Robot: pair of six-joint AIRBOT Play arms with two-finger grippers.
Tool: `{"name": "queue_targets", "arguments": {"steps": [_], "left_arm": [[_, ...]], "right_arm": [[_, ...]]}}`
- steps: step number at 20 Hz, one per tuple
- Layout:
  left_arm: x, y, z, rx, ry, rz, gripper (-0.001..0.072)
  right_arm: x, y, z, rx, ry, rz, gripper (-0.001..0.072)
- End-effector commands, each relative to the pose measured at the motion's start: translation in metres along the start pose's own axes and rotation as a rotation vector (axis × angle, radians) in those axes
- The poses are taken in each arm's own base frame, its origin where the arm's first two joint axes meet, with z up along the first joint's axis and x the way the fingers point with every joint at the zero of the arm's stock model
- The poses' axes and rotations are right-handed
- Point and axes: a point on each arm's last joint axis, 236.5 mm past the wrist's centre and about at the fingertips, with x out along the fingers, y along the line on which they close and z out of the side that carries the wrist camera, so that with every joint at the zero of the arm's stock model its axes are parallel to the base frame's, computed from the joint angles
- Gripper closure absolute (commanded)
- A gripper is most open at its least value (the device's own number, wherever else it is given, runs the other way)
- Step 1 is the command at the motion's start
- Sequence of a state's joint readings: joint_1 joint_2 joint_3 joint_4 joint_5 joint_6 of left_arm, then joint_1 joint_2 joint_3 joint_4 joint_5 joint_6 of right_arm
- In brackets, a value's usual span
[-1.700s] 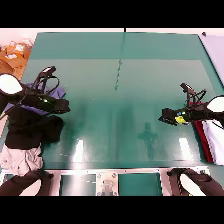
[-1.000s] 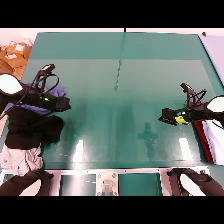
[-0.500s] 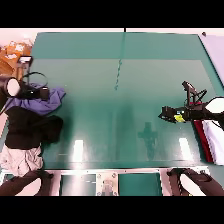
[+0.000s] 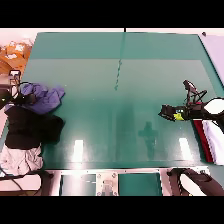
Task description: Fold the shirts.
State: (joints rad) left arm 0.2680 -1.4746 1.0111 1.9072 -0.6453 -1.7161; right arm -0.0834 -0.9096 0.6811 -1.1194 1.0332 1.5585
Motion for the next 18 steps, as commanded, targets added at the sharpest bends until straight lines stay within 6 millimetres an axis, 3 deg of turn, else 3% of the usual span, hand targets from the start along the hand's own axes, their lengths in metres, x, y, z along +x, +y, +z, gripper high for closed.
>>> {"name": "queue_targets", "arguments": {"steps": [1, 3, 5, 6, 8, 10, 12, 14, 16, 18], "left_arm": [[0.01, 0.006, 0.009, 0.015, 0.008, 0.004, 0.0687], [-0.013, 0.012, 0.03, 0.005, 0.028, -0.003, 0.0688], [-0.056, -0.006, 0.07, -0.012, -0.007, -0.118, 0.0689], [-0.087, -0.021, 0.094, 0.006, -0.066, -0.187, 0.0689], [-0.172, -0.059, 0.135, 0.069, -0.219, -0.299, 0.0689], [-0.266, -0.106, 0.147, 0.137, -0.351, -0.421, 0.0689], [-0.353, -0.155, 0.137, 0.21, -0.463, -0.577, 0.0689], [-0.416, -0.205, 0.109, 0.259, -0.497, -0.768, 0.0689], [-0.446, -0.256, 0.072, 0.32, -0.428, -0.927, 0.0689], [-0.446, -0.304, 0.034, 0.397, -0.34, -1.0, 0.0687]], "right_arm": [[0.0, 0.008, 0.001, 0.019, -0.004, 0.032, 0.0697], [0.0, 0.016, 0.001, 0.039, -0.003, 0.067, 0.0697], [-0.001, 0.017, -0.007, 0.039, 0.034, 0.071, 0.0697], [-0.002, 0.017, -0.013, 0.039, 0.058, 0.072, 0.0696], [-0.005, 0.02, -0.019, 0.032, 0.093, 0.075, 0.0696], [-0.011, 0.024, -0.016, 0.02, 0.092, 0.081, 0.0696], [-0.022, 0.032, -0.003, 0.0, 0.061, 0.091, 0.0696], [-0.036, 0.042, 0.015, -0.025, 0.007, 0.102, 0.0696], [-0.051, 0.053, 0.033, -0.051, -0.046, 0.114, 0.0696], [-0.064, 0.061, 0.041, -0.072, -0.068, 0.123, 0.0696]]}}
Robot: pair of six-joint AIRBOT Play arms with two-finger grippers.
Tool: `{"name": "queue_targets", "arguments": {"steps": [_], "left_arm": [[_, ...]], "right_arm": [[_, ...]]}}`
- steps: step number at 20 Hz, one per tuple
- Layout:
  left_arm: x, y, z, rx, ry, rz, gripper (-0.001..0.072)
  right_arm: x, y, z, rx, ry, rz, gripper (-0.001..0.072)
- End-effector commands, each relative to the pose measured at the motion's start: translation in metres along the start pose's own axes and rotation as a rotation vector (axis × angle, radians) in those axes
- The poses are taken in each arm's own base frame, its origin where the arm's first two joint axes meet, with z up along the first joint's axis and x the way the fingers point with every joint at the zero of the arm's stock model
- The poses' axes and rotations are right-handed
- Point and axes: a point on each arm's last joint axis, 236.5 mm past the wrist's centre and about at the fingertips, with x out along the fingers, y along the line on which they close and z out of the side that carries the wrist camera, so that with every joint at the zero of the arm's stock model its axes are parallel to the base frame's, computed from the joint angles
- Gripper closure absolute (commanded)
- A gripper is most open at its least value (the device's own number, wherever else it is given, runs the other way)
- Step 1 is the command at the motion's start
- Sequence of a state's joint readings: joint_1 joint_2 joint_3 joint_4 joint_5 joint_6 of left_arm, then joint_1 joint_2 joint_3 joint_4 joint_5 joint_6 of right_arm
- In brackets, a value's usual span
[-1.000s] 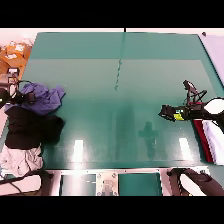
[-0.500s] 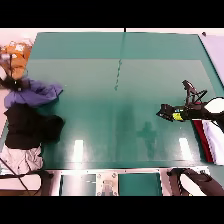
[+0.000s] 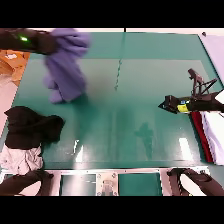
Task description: Fold the shirts.
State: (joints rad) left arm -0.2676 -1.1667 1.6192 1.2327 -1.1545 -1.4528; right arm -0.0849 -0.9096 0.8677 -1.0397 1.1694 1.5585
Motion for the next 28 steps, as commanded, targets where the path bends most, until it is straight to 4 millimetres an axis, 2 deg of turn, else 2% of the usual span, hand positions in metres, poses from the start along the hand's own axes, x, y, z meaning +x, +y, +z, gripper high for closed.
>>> {"name": "queue_targets", "arguments": {"steps": [1, 2, 3, 4, 5, 6, 8, 11, 13, 15, 17, 19, 20, 22, 25, 27, 28], "left_arm": [[0.025, -0.108, -0.042, 0.033, 0.114, -0.244, 0.0686], [0.045, -0.121, -0.065, 0.02, 0.174, -0.264, 0.068], [0.066, -0.129, -0.09, -0.008, 0.239, -0.271, 0.0328], [0.083, -0.13, -0.116, -0.071, 0.315, -0.258, 0.0029], [0.093, -0.126, -0.135, -0.123, 0.382, -0.24, 0.0032], [0.096, -0.118, -0.145, -0.131, 0.425, -0.221, 0.0032], [0.089, -0.092, -0.143, -0.164, 0.448, -0.186, 0.0032], [0.06, -0.031, -0.138, -0.225, 0.468, -0.09, 0.0034], [0.04, 0.021, -0.151, -0.261, 0.514, 0.019, 0.0035], [0.026, 0.056, -0.185, -0.337, 0.618, 0.069, 0.0035], [0.026, 0.075, -0.235, -0.429, 0.732, 0.086, 0.0035], [0.033, 0.073, -0.288, -0.509, 0.825, 0.059, 0.0034], [0.039, 0.063, -0.311, -0.549, 0.857, 0.023, 0.0033], [0.057, 0.037, -0.338, -0.655, 0.846, -0.069, 0.0033], [0.081, 0.026, -0.365, -0.801, 0.768, -0.095, 0.0033], [0.096, 0.027, -0.369, -0.853, 0.685, -0.098, 0.0034], [0.103, 0.026, -0.365, -0.875, 0.642, -0.112, 0.0033]], "right_arm": [[-0.02, 0.016, 0.017, -0.039, -0.042, 0.017, 0.0669], [-0.022, 0.018, 0.019, -0.041, -0.049, 0.021, 0.0527], [-0.022, 0.018, 0.02, -0.041, -0.049, 0.021, 0.0404], [-0.022, 0.018, 0.019, -0.041, -0.048, 0.021, 0.0317], [-0.022, 0.018, 0.018, -0.042, -0.041, 0.021, 0.0265], [-0.022, 0.018, 0.016, -0.042, -0.032, 0.02, 0.0259], [-0.023, 0.014, 0.015, -0.031, -0.029, 0.015, 0.0258], [-0.024, -0.002, 0.014, -0.013, -0.021, -0.025, 0.0258], [-0.014, -0.019, -0.001, 0.021, 0.026, -0.051, 0.0258], [0.006, -0.041, -0.035, 0.092, 0.123, -0.069, 0.0258], [0.032, -0.061, -0.074, 0.154, 0.21, -0.087, 0.0258], [0.054, -0.081, -0.104, 0.207, 0.245, -0.111, 0.0258], [0.063, -0.089, -0.113, 0.223, 0.242, -0.12, 0.0258], [0.08, -0.093, -0.116, 0.219, 0.238, -0.091, 0.0258], [0.106, -0.088, -0.107, 0.264, 0.262, -0.024, 0.026], [0.122, -0.087, -0.107, 0.279, 0.317, 0.006, 0.0267], [0.129, -0.084, -0.108, 0.28, 0.339, 0.024, 0.0298]]}}
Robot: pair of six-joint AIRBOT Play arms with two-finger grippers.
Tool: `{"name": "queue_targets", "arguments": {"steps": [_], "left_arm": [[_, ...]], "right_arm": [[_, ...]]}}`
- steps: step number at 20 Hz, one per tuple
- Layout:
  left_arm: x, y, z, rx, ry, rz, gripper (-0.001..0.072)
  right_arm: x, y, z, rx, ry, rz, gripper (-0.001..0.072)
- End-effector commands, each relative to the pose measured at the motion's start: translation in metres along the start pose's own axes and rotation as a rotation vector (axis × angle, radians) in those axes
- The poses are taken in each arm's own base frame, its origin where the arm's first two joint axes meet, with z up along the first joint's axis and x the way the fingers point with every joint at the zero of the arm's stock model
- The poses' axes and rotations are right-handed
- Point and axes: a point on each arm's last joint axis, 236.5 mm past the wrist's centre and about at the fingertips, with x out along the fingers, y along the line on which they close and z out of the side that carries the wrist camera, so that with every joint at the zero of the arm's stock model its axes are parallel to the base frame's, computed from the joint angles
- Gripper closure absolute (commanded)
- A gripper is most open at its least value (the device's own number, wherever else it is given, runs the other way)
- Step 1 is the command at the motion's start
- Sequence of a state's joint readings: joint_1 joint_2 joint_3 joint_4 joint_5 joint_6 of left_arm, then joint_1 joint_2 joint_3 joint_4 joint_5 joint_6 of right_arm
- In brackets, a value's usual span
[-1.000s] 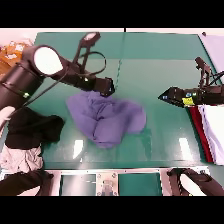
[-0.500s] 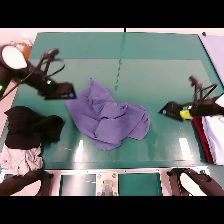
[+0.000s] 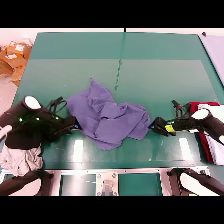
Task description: Fold the shirts.
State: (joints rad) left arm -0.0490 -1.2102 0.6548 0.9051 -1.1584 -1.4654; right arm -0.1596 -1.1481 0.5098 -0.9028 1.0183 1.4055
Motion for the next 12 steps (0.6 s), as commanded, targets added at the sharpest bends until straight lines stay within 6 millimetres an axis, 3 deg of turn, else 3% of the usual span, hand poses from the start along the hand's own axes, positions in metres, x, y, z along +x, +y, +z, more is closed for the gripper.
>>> {"name": "queue_targets", "arguments": {"steps": [1, 2, 3, 4, 5, 6, 7, 8, 10, 12], "left_arm": [[0.021, -0.008, 0.017, -0.078, -0.125, -0.127, 0.0034], [0.022, -0.011, 0.023, -0.084, -0.144, -0.15, 0.0034], [0.024, -0.012, 0.028, -0.093, -0.159, -0.161, 0.0034], [0.029, -0.011, 0.03, -0.087, -0.163, -0.151, 0.0035], [0.037, -0.011, 0.028, -0.073, -0.155, -0.134, 0.0074], [0.046, -0.013, 0.024, -0.058, -0.136, -0.123, 0.0172], [0.052, -0.015, 0.02, -0.039, -0.122, -0.114, 0.0364], [0.052, -0.019, 0.016, -0.004, -0.11, -0.116, 0.068], [0.036, -0.036, 0.011, 0.052, -0.082, -0.148, 0.0689], [-0.005, -0.064, 0.016, 0.165, -0.13, -0.138, 0.069]], "right_arm": [[0.028, 0.006, 0.008, 0.0, 0.054, 0.053, 0.0312], [0.032, 0.015, 0.009, -0.002, 0.063, 0.077, 0.0314], [0.034, 0.024, 0.01, -0.013, 0.064, 0.097, 0.0378], [0.034, 0.032, 0.01, -0.027, 0.067, 0.109, 0.0489], [0.032, 0.038, 0.01, -0.046, 0.077, 0.116, 0.0531], [0.028, 0.044, 0.009, -0.064, 0.088, 0.127, 0.0607], [0.022, 0.05, 0.011, -0.098, 0.09, 0.141, 0.0698], [0.014, 0.057, 0.014, -0.118, 0.082, 0.156, 0.0698], [-0.019, 0.074, 0.026, -0.159, 0.039, 0.201, 0.0698], [-0.074, 0.102, 0.045, -0.215, -0.067, 0.259, 0.0698]]}}
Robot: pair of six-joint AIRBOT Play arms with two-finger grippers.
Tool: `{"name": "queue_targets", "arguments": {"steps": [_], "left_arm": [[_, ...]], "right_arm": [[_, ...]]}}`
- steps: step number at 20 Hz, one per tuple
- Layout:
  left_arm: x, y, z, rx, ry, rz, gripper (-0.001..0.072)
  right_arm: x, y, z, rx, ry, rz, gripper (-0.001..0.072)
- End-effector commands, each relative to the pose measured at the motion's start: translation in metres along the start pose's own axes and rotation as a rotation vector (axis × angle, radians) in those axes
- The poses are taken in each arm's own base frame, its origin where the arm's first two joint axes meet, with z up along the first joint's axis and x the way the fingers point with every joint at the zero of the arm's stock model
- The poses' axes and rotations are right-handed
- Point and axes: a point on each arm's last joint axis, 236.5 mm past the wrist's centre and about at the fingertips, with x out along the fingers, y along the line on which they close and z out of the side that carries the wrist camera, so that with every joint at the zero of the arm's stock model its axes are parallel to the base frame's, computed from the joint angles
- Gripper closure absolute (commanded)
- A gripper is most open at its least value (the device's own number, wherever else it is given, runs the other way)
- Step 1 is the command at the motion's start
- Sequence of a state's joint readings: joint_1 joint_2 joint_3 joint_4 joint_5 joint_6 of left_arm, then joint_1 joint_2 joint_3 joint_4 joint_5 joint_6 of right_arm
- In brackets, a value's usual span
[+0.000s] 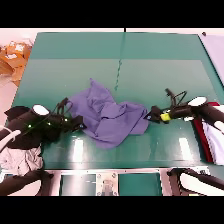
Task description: Fold the shirts.
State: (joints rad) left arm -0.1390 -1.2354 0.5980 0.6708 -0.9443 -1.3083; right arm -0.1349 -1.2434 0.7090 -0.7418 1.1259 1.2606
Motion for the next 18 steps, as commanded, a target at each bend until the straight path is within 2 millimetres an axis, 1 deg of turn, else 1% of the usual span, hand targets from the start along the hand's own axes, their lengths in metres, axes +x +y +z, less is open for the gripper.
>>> {"name": "queue_targets", "arguments": {"steps": [1, 2, 3, 4, 5, 6, 7, 8, 9, 10, 11, 12, 13, 15, 16, 18], "left_arm": [[-0.057, -0.05, 0.013, 0.168, -0.057, 0.014, 0.0691], [-0.092, -0.075, 0.025, 0.232, -0.135, 0.033, 0.069], [-0.133, -0.105, 0.033, 0.3, -0.229, 0.041, 0.0689], [-0.183, -0.143, 0.037, 0.381, -0.346, 0.03, 0.0689], [-0.23, -0.178, 0.033, 0.45, -0.454, 0.013, 0.0688], [-0.278, -0.215, 0.023, 0.516, -0.558, -0.018, 0.0688], [-0.321, -0.248, 0.008, 0.599, -0.644, -0.047, 0.0688], [-0.354, -0.272, -0.009, 0.667, -0.707, -0.066, 0.0688], [-0.383, -0.292, -0.029, 0.73, -0.765, -0.08, 0.0688], [-0.404, -0.304, -0.046, 0.778, -0.805, -0.088, 0.0687], [-0.419, -0.312, -0.062, 0.816, -0.833, -0.091, 0.0687], [-0.426, -0.314, -0.072, 0.839, -0.837, -0.085, 0.0686], [-0.427, -0.312, -0.079, 0.851, -0.825, -0.074, 0.0686], [-0.422, -0.306, -0.084, 0.854, -0.793, -0.052, 0.0686], [-0.421, -0.304, -0.08, 0.847, -0.789, -0.04, 0.0686], [-0.416, -0.296, -0.061, 0.818, -0.782, 0.0, 0.0687]], "right_arm": [[-0.079, 0.069, 0.028, -0.129, -0.149, 0.122, 0.0699], [-0.113, 0.099, 0.035, -0.191, -0.233, 0.169, 0.0698], [-0.151, 0.132, 0.039, -0.259, -0.332, 0.214, 0.0698], [-0.194, 0.169, 0.038, -0.332, -0.449, 0.254, 0.0698], [-0.234, 0.201, 0.03, -0.415, -0.557, 0.277, 0.0698], [-0.276, 0.233, 0.016, -0.497, -0.671, 0.284, 0.0699], [-0.313, 0.261, 0.0, -0.577, -0.785, 0.276, 0.0698], [-0.345, 0.286, -0.019, -0.642, -0.886, 0.272, 0.0698], [-0.374, 0.31, -0.041, -0.699, -0.984, 0.269, 0.0699], [-0.397, 0.33, -0.064, -0.747, -1.062, 0.267, 0.0699], [-0.413, 0.345, -0.081, -0.785, -1.116, 0.26, 0.0699], [-0.424, 0.356, -0.098, -0.827, -1.162, 0.245, 0.0699], [-0.433, 0.365, -0.111, -0.857, -1.2, 0.227, 0.0698], [-0.445, 0.37, -0.122, -0.886, -1.255, 0.172, 0.0698], [-0.448, 0.368, -0.121, -0.885, -1.268, 0.151, 0.0698], [-0.451, 0.36, -0.11, -0.864, -1.281, 0.116, 0.0699]]}}
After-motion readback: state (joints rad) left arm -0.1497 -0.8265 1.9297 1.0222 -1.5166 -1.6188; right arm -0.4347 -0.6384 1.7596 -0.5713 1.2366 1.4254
